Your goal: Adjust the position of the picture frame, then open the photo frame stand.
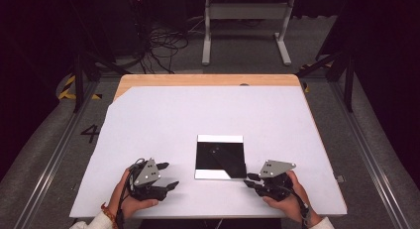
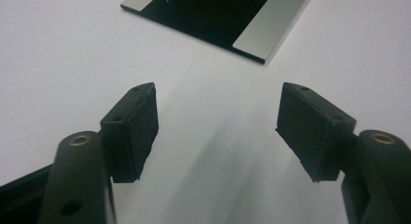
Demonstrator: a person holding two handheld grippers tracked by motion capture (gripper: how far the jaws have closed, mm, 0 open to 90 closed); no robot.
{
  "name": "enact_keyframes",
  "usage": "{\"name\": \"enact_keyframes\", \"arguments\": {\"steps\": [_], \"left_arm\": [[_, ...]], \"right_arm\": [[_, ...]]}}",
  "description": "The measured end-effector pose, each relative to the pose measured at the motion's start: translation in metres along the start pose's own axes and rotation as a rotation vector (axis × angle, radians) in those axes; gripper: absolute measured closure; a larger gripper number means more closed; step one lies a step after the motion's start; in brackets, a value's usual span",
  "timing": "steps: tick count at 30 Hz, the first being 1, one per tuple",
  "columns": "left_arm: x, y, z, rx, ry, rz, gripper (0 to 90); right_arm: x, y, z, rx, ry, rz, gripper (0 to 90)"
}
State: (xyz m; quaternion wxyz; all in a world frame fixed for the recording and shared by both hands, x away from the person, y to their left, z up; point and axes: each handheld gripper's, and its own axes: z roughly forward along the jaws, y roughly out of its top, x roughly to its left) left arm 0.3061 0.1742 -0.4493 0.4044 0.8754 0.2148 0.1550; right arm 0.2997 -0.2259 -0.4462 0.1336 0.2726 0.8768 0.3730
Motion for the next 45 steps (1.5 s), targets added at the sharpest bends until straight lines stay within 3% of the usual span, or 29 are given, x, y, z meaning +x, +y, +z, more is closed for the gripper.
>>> {"name": "enact_keyframes", "arguments": {"steps": [7,10,19,29,32,36,45], "left_arm": [[0.008,-0.01,-0.008,-0.007,0.012,-0.031,26.9],[0.012,-0.013,-0.009,-0.013,0.013,-0.064,26.2],[0.009,-0.018,-0.012,0.004,0.021,-0.044,25.9],[0.007,-0.017,-0.013,0.007,0.034,-0.042,25.6],[0.007,-0.015,-0.009,0.035,0.062,-0.05,26.1],[0.005,-0.013,-0.004,0.041,0.048,-0.054,26.0],[0.002,-0.009,0.004,0.061,0.03,-0.029,25.4]], "right_arm": [[-0.003,-0.001,-0.004,0.002,-0.007,0.009,71.7],[-0.004,-0.001,-0.005,0.001,-0.01,0.018,71.7],[-0.005,0.0,-0.006,0.015,-0.022,0.022,71.2],[-0.007,0.0,-0.007,0.029,0.003,0.041,67.0],[-0.008,-0.002,-0.006,0.043,0.001,0.039,65.4],[-0.009,-0.002,-0.004,0.046,0.018,0.063,64.7],[-0.004,0.0,0.003,0.079,0.037,0.049,63.7]]}}
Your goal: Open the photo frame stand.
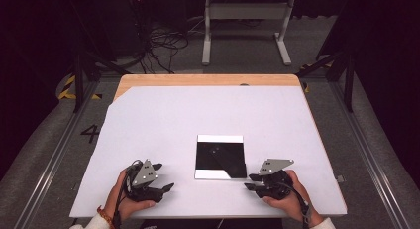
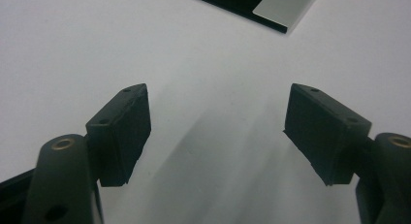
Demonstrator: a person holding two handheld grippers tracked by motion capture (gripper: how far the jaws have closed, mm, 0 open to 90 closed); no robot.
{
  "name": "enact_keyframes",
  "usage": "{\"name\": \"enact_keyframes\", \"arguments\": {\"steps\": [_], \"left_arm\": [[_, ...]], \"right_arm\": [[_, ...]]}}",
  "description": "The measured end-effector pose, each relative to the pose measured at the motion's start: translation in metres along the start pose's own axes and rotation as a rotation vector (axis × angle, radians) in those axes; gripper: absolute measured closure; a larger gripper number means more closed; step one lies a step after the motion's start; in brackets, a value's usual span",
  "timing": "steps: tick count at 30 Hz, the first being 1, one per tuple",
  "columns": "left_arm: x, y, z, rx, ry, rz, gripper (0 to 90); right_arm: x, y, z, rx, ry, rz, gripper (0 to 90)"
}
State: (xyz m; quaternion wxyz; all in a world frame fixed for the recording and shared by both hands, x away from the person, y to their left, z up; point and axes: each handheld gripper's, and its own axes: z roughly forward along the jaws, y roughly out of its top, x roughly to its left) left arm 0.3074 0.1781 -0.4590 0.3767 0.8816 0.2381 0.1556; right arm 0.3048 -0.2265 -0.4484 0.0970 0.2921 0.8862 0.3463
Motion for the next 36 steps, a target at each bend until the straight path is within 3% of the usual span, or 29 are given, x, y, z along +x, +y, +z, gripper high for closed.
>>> {"name": "enact_keyframes", "arguments": {"steps": [5,10,16,20,26,30,36], "left_arm": [[0.001,0.0,0.001,-0.007,-0.009,-0.008,25.0],[-0.001,0.0,0.0,-0.011,-0.016,-0.002,24.9],[-0.002,0.001,0.0,-0.016,-0.022,-0.005,24.7],[-0.003,0.001,0.0,-0.011,-0.027,-0.003,24.6],[-0.003,0.002,0.002,-0.006,-0.023,-0.004,24.6],[-0.002,0.001,0.004,0.012,-0.017,-0.006,24.3],[-0.002,0.001,0.004,0.014,-0.023,-0.01,24.1]], "right_arm": [[0.002,0.006,0.004,0.029,-0.002,-0.005,62.2],[-0.002,0.011,0.006,0.052,0.018,0.02,61.3],[-0.003,0.019,0.005,0.13,0.0,-0.004,59.6],[-0.002,0.021,0.007,0.135,-0.003,-0.015,58.0],[-0.005,0.02,0.011,0.079,0.045,0.011,49.8],[-0.01,0.018,0.011,0.044,0.075,0.054,46.3],[-0.023,0.015,0.015,-0.045,0.163,0.198,39.2]]}}
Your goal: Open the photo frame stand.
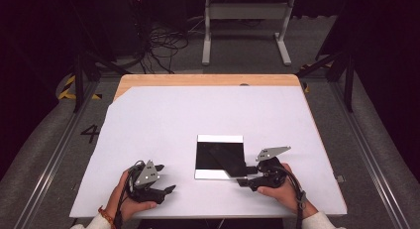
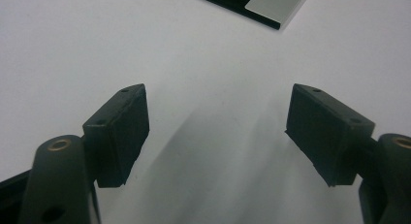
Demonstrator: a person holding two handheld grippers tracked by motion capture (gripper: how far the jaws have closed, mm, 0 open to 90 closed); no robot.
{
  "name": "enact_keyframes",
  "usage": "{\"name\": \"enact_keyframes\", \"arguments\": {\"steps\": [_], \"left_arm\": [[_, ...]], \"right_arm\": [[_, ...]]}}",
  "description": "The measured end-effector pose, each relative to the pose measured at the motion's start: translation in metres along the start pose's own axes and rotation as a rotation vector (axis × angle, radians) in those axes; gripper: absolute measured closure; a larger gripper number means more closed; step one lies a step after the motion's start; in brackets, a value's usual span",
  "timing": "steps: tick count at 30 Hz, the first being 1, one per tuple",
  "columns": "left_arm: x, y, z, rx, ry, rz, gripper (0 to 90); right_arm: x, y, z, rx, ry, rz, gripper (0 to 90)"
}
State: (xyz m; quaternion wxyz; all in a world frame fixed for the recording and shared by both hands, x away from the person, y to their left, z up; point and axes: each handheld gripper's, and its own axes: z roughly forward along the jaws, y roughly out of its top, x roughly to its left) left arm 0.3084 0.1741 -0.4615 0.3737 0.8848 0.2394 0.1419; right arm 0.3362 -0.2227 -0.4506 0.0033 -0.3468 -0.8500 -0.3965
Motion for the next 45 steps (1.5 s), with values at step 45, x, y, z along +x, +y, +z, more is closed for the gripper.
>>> {"name": "enact_keyframes", "arguments": {"steps": [45], "left_arm": [[-0.005,0.015,0.022,0.007,-0.036,0.029,21.4]], "right_arm": [[-0.023,0.025,0.011,-0.191,0.171,0.385,42.3]]}}
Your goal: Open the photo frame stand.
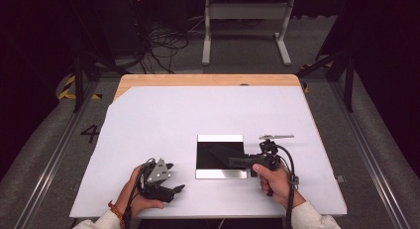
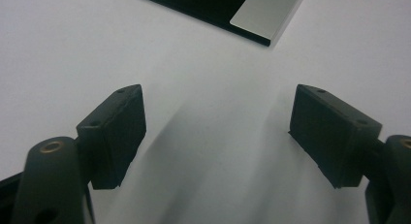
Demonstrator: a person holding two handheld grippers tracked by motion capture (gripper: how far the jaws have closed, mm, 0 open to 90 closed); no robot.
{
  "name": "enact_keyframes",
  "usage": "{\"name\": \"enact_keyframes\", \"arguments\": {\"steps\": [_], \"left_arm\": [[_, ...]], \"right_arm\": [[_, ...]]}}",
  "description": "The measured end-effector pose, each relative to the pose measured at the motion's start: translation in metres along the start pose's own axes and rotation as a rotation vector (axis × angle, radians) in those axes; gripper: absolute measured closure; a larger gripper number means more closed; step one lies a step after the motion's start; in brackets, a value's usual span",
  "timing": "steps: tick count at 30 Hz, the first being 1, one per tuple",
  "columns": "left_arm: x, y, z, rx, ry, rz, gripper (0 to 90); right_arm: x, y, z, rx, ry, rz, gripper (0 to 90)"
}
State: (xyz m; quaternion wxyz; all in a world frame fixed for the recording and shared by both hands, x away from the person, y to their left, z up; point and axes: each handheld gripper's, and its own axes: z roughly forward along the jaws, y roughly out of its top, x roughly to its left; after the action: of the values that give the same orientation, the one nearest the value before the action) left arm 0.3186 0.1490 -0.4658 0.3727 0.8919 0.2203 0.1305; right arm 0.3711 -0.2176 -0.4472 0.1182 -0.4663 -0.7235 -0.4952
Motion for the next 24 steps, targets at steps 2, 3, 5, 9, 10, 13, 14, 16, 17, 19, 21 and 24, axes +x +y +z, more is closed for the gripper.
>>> {"name": "enact_keyframes", "arguments": {"steps": [2,3,5,9,10,13,14,16,17,19,21,24], "left_arm": [[0.0,0.002,0.002,-0.002,-0.006,0.0,21.4],[0.0,0.003,0.002,-0.005,-0.012,0.001,21.4],[0.0,0.005,0.003,-0.013,-0.02,-0.003,21.4],[0.003,0.011,0.007,-0.039,-0.053,-0.032,21.6],[0.005,0.013,0.009,-0.043,-0.061,-0.037,21.7],[0.008,0.018,0.014,-0.045,-0.072,-0.045,21.9],[0.012,0.023,0.019,-0.05,-0.093,-0.063,21.8],[0.014,0.027,0.023,-0.049,-0.102,-0.074,21.8],[0.016,0.03,0.027,-0.046,-0.108,-0.084,21.7],[0.02,0.035,0.034,-0.037,-0.125,-0.102,20.8],[0.023,0.04,0.041,-0.029,-0.125,-0.113,20.1],[0.027,0.046,0.049,-0.026,-0.14,-0.13,19.4]], "right_arm": [[0.0,0.0,0.002,0.006,-0.001,-0.017,48.7],[0.0,-0.001,0.004,0.009,-0.001,-0.024,50.1],[0.0,-0.002,0.004,0.008,-0.002,-0.029,51.3],[-0.001,-0.001,0.004,0.005,0.014,-0.027,54.0],[-0.001,-0.002,0.004,0.005,0.019,-0.03,54.6],[-0.001,-0.002,0.004,0.006,0.021,-0.044,55.6],[-0.001,-0.002,0.004,0.007,0.018,-0.058,55.7],[-0.001,-0.002,0.004,0.007,0.017,-0.063,55.7],[0.0,-0.002,0.004,0.01,0.013,-0.072,55.8],[0.001,-0.002,0.004,0.01,0.011,-0.087,56.1],[0.002,-0.002,0.004,0.012,0.014,-0.102,56.6],[0.003,-0.003,0.002,0.013,0.015,-0.122,57.2]]}}
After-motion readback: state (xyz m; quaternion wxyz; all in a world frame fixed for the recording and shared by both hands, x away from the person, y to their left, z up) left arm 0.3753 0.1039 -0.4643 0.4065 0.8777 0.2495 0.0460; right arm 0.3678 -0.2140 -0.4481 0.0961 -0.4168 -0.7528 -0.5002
